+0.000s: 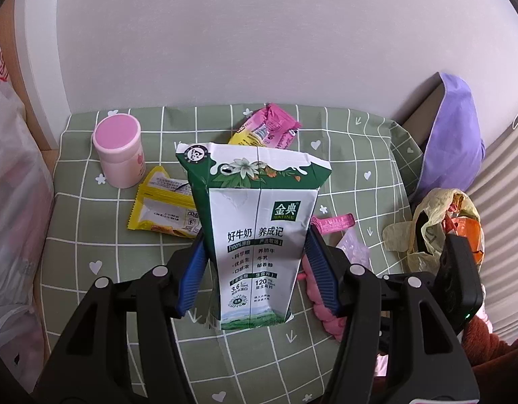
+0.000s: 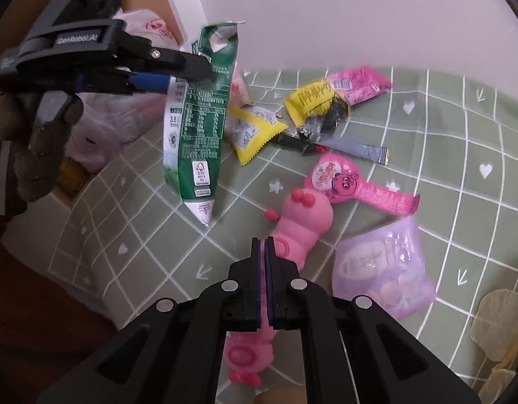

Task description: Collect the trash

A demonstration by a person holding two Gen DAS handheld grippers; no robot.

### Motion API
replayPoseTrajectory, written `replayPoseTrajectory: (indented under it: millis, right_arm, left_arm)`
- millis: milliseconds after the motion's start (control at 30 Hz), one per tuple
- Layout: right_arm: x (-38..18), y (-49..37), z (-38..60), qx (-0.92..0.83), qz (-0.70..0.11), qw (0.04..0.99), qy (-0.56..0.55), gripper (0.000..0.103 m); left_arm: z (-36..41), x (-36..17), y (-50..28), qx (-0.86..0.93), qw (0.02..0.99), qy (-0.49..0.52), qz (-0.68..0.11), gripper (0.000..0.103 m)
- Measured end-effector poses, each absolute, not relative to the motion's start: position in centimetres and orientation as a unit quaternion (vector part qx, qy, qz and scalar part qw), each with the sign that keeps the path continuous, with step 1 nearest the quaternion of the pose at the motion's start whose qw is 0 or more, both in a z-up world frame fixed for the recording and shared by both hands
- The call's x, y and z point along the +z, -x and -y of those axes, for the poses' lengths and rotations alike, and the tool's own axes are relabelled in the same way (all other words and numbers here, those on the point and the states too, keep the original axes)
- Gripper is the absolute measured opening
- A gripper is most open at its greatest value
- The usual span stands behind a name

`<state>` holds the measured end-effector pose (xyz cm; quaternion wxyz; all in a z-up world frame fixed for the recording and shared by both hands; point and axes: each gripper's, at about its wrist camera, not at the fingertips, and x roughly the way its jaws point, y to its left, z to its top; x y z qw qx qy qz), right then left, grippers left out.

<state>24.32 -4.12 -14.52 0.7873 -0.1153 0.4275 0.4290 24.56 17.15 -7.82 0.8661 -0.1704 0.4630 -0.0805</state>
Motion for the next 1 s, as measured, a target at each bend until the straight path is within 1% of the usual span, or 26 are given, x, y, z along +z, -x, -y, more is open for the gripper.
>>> replayPoseTrajectory:
  millis: [167, 267, 533, 633, 733, 800, 1000]
  right_arm:
    - [-15.1, -24.5, 2.9, 0.422, -0.436, 0.788, 0.105, 0.006]
    - [-16.0, -24.6, 1.6, 0.409, -0.468, 0.771, 0.137, 0.006]
    - [-16.0, -24.9, 3.6, 0.346, -0.425, 0.805, 0.227, 0.006]
    - [-15.1, -26.1, 6.1, 0.336, -0.426, 0.818, 0.191, 0.006]
    - [-12.9, -26.2, 9.2, 0.336, -0.384, 0.852, 0.117, 0.006]
    - [-12.3, -26.5, 10.6, 0.323, -0.384, 0.860, 0.093, 0.006]
    - [-13.1, -25.7, 9.6, 0.336, -0.411, 0.840, 0.116, 0.006]
  left_arm:
    - [-16.9, -7.1, -23.6, -0.077, 0.873, 0.161, -0.454, 0.054]
    - [-17.5, -6.6, -22.4, -0.067, 0.877, 0.167, -0.446, 0.054]
    - [-20.0, -4.5, -20.0, -0.032, 0.889, 0.183, -0.418, 0.054]
    - [-20.5, -4.4, -19.8, -0.025, 0.890, 0.183, -0.417, 0.054]
    - [-20.7, -4.6, -19.7, -0.022, 0.888, 0.185, -0.420, 0.054]
    - [-20.6, -4.8, -19.8, -0.024, 0.888, 0.184, -0.422, 0.054]
    - [-20.4, -5.2, -20.0, -0.030, 0.884, 0.186, -0.427, 0.054]
